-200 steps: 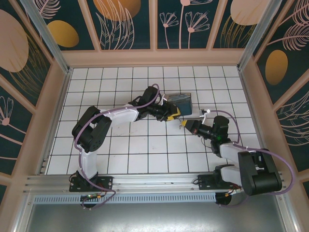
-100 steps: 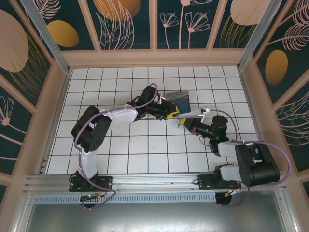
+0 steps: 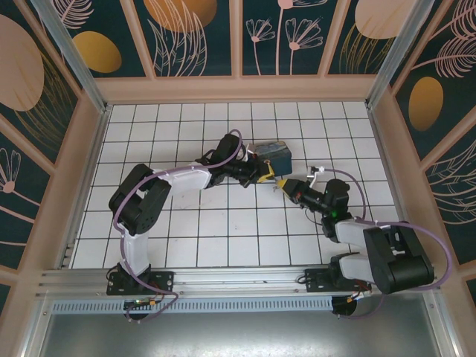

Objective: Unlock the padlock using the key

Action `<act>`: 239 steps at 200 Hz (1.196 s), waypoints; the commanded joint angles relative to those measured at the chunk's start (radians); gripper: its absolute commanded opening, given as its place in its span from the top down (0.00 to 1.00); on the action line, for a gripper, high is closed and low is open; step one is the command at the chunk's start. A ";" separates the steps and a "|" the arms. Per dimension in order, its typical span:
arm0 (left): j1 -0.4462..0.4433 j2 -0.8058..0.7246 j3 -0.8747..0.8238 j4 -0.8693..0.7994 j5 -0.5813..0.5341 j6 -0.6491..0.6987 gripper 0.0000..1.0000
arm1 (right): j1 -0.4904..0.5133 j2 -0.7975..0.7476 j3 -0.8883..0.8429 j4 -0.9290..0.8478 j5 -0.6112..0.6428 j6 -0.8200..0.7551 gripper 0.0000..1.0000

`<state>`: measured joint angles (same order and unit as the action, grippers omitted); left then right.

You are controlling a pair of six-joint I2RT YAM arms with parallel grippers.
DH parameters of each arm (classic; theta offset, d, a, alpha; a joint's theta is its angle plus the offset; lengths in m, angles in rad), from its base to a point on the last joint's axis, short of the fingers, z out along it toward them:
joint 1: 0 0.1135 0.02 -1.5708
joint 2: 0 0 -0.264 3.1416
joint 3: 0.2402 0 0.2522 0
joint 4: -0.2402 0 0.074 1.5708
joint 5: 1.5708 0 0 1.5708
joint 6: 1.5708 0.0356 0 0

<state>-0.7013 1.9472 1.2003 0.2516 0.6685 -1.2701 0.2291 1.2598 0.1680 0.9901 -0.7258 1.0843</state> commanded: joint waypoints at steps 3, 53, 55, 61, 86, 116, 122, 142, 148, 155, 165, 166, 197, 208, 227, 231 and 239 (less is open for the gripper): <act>-0.004 -0.027 -0.032 0.054 -0.006 -0.045 1.00 | 0.004 -0.035 -0.049 -0.010 0.044 0.028 1.00; -0.004 -0.034 -0.043 0.100 -0.008 -0.066 1.00 | 0.063 -0.024 -0.052 0.096 0.107 0.161 1.00; -0.003 -0.034 -0.045 0.102 -0.009 -0.067 1.00 | 0.066 -0.021 -0.053 0.108 0.113 0.171 1.00; -0.004 -0.031 -0.048 0.112 -0.009 -0.070 1.00 | 0.081 -0.010 -0.057 0.138 0.129 0.202 1.00; -0.003 -0.024 -0.069 0.184 -0.004 -0.101 1.00 | 0.109 0.038 -0.084 0.264 0.171 0.311 1.00; -0.003 -0.022 -0.090 0.229 -0.001 -0.113 1.00 | 0.113 0.081 -0.113 0.354 0.201 0.378 1.00; -0.003 -0.023 -0.091 0.233 0.001 -0.116 1.00 | 0.114 0.086 -0.118 0.364 0.207 0.388 1.00; -0.003 -0.024 -0.097 0.247 0.002 -0.121 1.00 | 0.115 0.092 -0.136 0.383 0.230 0.408 1.00; -0.004 -0.025 -0.097 0.248 0.003 -0.121 1.00 | 0.115 0.092 -0.135 0.384 0.232 0.408 1.00; -0.004 -0.025 -0.099 0.250 0.005 -0.121 1.00 | 0.115 0.093 -0.133 0.389 0.232 0.407 1.00; -0.004 -0.024 -0.100 0.250 0.005 -0.121 1.00 | 0.120 0.095 -0.126 0.396 0.233 0.409 1.00; -0.004 -0.024 -0.099 0.250 0.005 -0.121 1.00 | 0.121 0.096 -0.125 0.396 0.233 0.410 1.00; -0.004 -0.023 -0.099 0.256 0.009 -0.126 1.00 | 0.136 0.120 -0.106 0.418 0.243 0.423 1.00; -0.003 -0.022 -0.099 0.258 0.008 -0.127 1.00 | 0.137 0.136 -0.101 0.431 0.241 0.427 1.00; -0.003 -0.024 -0.099 0.260 0.008 -0.129 1.00 | 0.142 0.160 -0.105 0.455 0.246 0.434 1.00; -0.004 -0.025 -0.100 0.261 0.008 -0.129 1.00 | 0.143 0.163 -0.107 0.459 0.248 0.434 1.00; -0.004 -0.025 -0.100 0.260 0.007 -0.129 1.00 | 0.142 0.171 -0.110 0.468 0.250 0.435 1.00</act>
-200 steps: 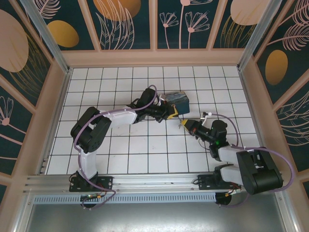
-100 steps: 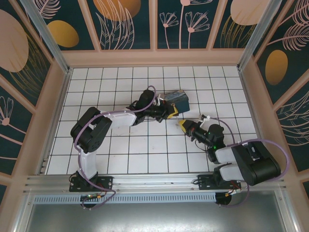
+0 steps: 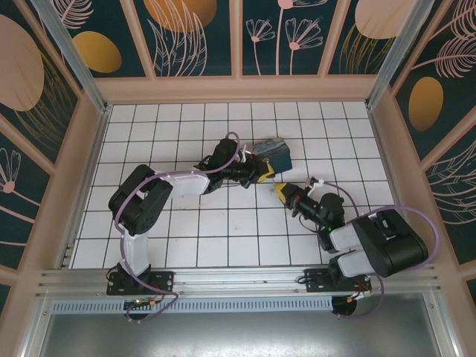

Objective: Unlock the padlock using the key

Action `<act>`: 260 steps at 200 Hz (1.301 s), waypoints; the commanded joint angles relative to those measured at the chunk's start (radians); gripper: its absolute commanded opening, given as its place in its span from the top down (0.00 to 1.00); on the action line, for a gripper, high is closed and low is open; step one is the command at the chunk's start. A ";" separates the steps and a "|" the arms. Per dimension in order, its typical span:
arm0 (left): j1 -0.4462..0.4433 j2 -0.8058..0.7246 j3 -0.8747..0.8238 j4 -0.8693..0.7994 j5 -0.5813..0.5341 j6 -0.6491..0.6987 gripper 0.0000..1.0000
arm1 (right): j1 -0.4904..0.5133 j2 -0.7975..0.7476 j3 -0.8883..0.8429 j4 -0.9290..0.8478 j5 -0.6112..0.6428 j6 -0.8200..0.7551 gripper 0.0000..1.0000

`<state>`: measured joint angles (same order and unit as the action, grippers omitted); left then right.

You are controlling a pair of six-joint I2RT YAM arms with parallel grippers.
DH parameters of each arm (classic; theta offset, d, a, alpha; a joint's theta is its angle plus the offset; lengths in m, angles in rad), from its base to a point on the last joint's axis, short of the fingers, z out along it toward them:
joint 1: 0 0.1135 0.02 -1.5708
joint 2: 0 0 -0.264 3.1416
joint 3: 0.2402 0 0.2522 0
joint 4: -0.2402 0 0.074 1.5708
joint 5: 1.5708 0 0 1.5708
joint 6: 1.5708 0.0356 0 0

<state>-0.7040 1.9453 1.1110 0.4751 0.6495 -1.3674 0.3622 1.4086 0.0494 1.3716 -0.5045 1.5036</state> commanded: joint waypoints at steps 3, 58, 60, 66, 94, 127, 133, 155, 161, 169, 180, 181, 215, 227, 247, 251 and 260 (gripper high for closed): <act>0.000 -0.025 -0.010 0.037 0.026 -0.032 1.00 | 0.009 0.024 0.008 0.088 0.030 0.016 1.00; -0.002 -0.028 -0.014 0.037 0.027 -0.030 1.00 | 0.014 0.069 0.019 0.159 0.041 0.047 1.00; -0.001 -0.028 -0.014 0.038 0.027 -0.030 1.00 | 0.014 0.073 0.019 0.162 0.041 0.048 1.00; -0.001 -0.027 -0.016 0.038 0.027 -0.030 1.00 | 0.016 0.080 0.023 0.168 0.041 0.051 1.00; -0.001 -0.031 -0.013 0.039 0.027 -0.030 1.00 | 0.023 0.121 0.021 0.208 0.047 0.069 1.00; 0.000 -0.039 -0.014 0.037 0.027 -0.027 1.00 | 0.027 0.136 0.007 0.228 0.067 0.074 1.00; -0.002 -0.040 -0.014 0.035 0.027 -0.024 1.00 | 0.029 0.137 0.007 0.233 0.069 0.075 1.00; -0.001 -0.045 -0.020 0.035 0.027 -0.022 1.00 | 0.032 0.131 0.008 0.231 0.080 0.081 1.00; -0.001 -0.046 -0.022 0.036 0.027 -0.022 1.00 | 0.032 0.130 0.009 0.224 0.084 0.082 1.00; -0.001 -0.048 -0.023 0.035 0.026 -0.022 1.00 | 0.032 0.125 0.007 0.218 0.089 0.082 1.00; -0.001 -0.050 -0.026 0.037 0.024 -0.022 1.00 | 0.033 0.122 0.003 0.219 0.098 0.083 1.00; -0.002 -0.051 -0.026 0.038 0.025 -0.022 1.00 | 0.032 0.122 0.003 0.219 0.099 0.083 1.00; -0.001 -0.052 -0.028 0.045 0.025 -0.024 1.00 | 0.032 0.121 0.004 0.221 0.118 0.096 1.00; -0.001 -0.053 -0.031 0.048 0.025 -0.025 1.00 | 0.033 0.116 0.011 0.210 0.120 0.092 1.00; -0.001 -0.054 -0.033 0.047 0.025 -0.022 1.00 | 0.040 0.112 0.027 0.193 0.120 0.092 1.00; -0.001 -0.055 -0.033 0.043 0.022 -0.016 1.00 | 0.043 0.111 0.030 0.193 0.123 0.094 1.00; -0.002 -0.060 -0.027 0.023 0.012 0.000 1.00 | 0.053 0.110 0.040 0.189 0.129 0.103 1.00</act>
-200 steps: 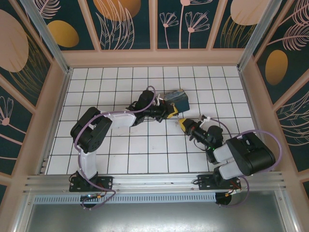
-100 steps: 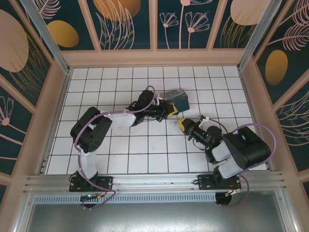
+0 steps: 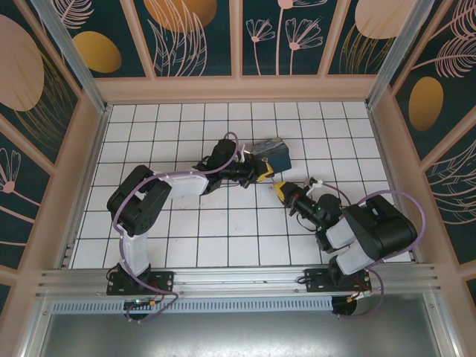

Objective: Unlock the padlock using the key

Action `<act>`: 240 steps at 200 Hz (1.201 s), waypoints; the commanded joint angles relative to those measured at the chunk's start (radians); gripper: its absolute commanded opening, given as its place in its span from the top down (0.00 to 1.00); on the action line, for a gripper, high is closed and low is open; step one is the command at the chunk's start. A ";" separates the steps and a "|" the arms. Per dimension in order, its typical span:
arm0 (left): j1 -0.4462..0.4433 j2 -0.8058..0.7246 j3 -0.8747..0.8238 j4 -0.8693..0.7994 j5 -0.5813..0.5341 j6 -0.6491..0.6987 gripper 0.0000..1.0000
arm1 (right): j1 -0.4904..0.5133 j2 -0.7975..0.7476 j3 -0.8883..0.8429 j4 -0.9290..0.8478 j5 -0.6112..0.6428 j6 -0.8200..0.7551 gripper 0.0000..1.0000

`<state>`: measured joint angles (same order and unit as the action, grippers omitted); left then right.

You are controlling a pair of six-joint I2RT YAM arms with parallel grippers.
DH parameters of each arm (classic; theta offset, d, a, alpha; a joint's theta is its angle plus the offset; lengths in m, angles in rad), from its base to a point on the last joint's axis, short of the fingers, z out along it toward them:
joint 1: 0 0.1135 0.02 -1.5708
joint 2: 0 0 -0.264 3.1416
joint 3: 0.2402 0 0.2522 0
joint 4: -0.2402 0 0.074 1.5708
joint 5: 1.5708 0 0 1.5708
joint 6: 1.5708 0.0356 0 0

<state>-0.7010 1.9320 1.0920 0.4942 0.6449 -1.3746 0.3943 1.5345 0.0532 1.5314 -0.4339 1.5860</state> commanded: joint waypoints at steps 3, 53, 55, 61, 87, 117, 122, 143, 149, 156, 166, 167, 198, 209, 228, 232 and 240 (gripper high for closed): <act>-0.007 -0.048 -0.006 -0.005 0.012 0.015 1.00 | 0.025 -0.014 0.041 0.027 0.060 0.023 1.00; -0.015 -0.080 -0.016 -0.030 -0.035 0.047 1.00 | 0.071 0.004 0.073 0.050 0.133 0.074 1.00; -0.014 -0.081 -0.019 -0.028 -0.036 0.048 1.00 | 0.072 0.005 0.073 0.053 0.136 0.077 1.00; -0.016 -0.083 -0.025 -0.018 -0.037 0.046 1.00 | 0.073 0.008 0.075 0.056 0.141 0.082 1.00; -0.016 -0.080 -0.040 0.005 -0.015 0.046 1.00 | 0.074 0.010 0.077 0.074 0.147 0.097 1.00; -0.016 -0.073 -0.048 0.032 0.010 0.087 1.00 | 0.078 0.001 0.065 0.087 0.156 0.129 1.00; -0.015 -0.071 -0.051 0.051 0.019 0.087 1.00 | 0.078 -0.001 0.065 0.087 0.159 0.132 1.00; -0.017 -0.056 -0.052 0.099 0.050 0.083 1.00 | 0.078 -0.002 0.065 0.091 0.162 0.139 1.00; -0.015 -0.054 -0.049 0.111 0.060 0.084 1.00 | 0.075 0.000 0.064 0.094 0.161 0.138 1.00; -0.015 -0.053 -0.047 0.118 0.069 0.088 1.00 | 0.069 0.003 0.060 0.097 0.161 0.140 1.00; -0.014 -0.052 -0.039 0.117 0.082 0.099 1.00 | 0.058 0.009 0.054 0.105 0.157 0.145 1.00; -0.015 -0.051 -0.038 0.115 0.083 0.100 1.00 | 0.057 0.010 0.054 0.107 0.157 0.145 1.00; -0.014 -0.051 -0.018 0.069 0.103 0.156 1.00 | 0.036 0.012 0.074 0.105 0.137 0.151 1.00; -0.016 -0.053 -0.025 0.068 0.103 0.157 1.00 | 0.029 0.006 0.088 0.084 0.132 0.140 1.00; -0.017 -0.065 -0.041 0.070 0.098 0.154 1.00 | 0.021 -0.002 0.118 0.055 0.122 0.125 1.00; -0.016 -0.068 -0.043 0.066 0.095 0.156 1.00 | 0.019 0.000 0.126 0.053 0.121 0.123 1.00; -0.017 -0.073 -0.044 0.059 0.096 0.164 1.00 | 0.016 0.004 0.137 0.054 0.118 0.122 1.00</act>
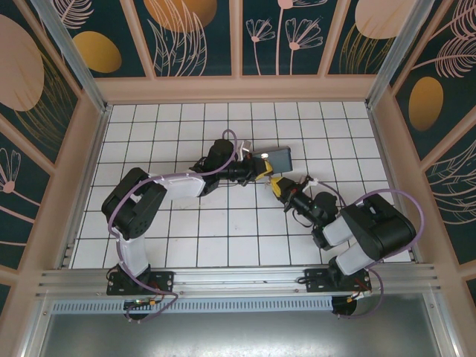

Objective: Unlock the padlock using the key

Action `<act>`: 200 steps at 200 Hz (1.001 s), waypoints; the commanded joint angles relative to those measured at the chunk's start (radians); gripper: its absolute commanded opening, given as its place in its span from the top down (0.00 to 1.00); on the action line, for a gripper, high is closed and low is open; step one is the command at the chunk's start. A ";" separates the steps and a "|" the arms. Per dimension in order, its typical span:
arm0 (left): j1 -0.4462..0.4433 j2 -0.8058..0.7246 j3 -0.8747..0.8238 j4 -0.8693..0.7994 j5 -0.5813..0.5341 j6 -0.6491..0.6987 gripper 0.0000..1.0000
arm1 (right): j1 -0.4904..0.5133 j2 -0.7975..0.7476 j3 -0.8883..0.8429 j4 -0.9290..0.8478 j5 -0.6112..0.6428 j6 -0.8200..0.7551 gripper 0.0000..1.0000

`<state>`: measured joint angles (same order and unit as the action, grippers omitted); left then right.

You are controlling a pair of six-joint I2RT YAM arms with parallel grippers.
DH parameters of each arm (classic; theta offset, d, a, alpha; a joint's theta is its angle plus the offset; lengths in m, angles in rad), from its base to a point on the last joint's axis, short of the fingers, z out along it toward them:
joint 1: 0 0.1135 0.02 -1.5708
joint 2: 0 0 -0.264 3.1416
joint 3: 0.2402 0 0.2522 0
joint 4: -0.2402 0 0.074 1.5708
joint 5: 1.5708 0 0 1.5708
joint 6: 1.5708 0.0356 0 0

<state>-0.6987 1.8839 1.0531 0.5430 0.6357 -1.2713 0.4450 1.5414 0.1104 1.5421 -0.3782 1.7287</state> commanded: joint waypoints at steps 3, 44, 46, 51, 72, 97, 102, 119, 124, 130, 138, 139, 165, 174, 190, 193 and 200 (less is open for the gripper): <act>-0.020 -0.025 -0.006 0.005 0.105 0.066 1.00 | -0.036 -0.002 0.085 0.045 0.061 -0.022 1.00; -0.020 -0.002 -0.035 0.197 0.183 -0.060 1.00 | -0.064 0.009 0.176 0.021 -0.002 -0.089 1.00; -0.020 -0.002 -0.036 0.209 0.185 -0.068 1.00 | -0.065 0.010 0.174 0.024 0.002 -0.089 1.00; -0.019 -0.002 -0.042 0.237 0.187 -0.088 1.00 | -0.070 0.012 0.168 0.033 0.008 -0.089 1.00; -0.017 -0.008 -0.031 0.222 0.187 -0.080 1.00 | -0.099 0.045 0.154 0.081 0.005 -0.076 1.00; -0.019 -0.019 0.007 0.055 0.178 0.013 1.00 | -0.076 0.028 0.232 0.004 -0.046 -0.153 1.00; -0.019 -0.020 0.007 0.048 0.182 0.016 1.00 | -0.070 0.020 0.248 -0.021 -0.054 -0.173 1.00; -0.020 -0.020 0.005 0.025 0.186 0.026 1.00 | -0.059 -0.019 0.296 -0.150 -0.082 -0.257 1.00; -0.021 -0.020 0.005 0.025 0.188 0.028 1.00 | -0.058 -0.033 0.302 -0.188 -0.083 -0.280 1.00; -0.022 -0.019 0.004 0.032 0.195 0.024 1.00 | -0.061 -0.042 0.309 -0.231 -0.083 -0.304 1.00; -0.023 -0.020 -0.001 0.061 0.204 0.007 1.00 | -0.069 -0.046 0.311 -0.275 -0.077 -0.324 1.00; -0.023 -0.020 -0.003 0.067 0.205 0.003 1.00 | -0.070 -0.046 0.311 -0.278 -0.075 -0.325 1.00; -0.024 -0.014 0.008 0.056 0.212 0.001 1.00 | -0.093 -0.029 0.316 -0.301 -0.079 -0.359 1.00; -0.021 -0.014 0.007 0.069 0.212 -0.010 1.00 | -0.073 -0.023 0.341 -0.299 -0.103 -0.374 1.00; -0.022 0.000 -0.009 0.164 0.225 -0.090 1.00 | -0.043 0.023 0.385 -0.205 -0.195 -0.339 0.98; -0.021 0.003 -0.012 0.173 0.225 -0.099 1.00 | -0.041 0.031 0.386 -0.184 -0.200 -0.324 0.98; -0.022 0.006 -0.017 0.191 0.224 -0.107 1.00 | -0.039 0.046 0.382 -0.148 -0.198 -0.292 0.98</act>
<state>-0.6373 1.8839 1.0550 0.6403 0.6048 -1.3270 0.3775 1.5425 0.3840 1.2095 -0.5781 1.4185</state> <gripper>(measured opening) 0.078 0.048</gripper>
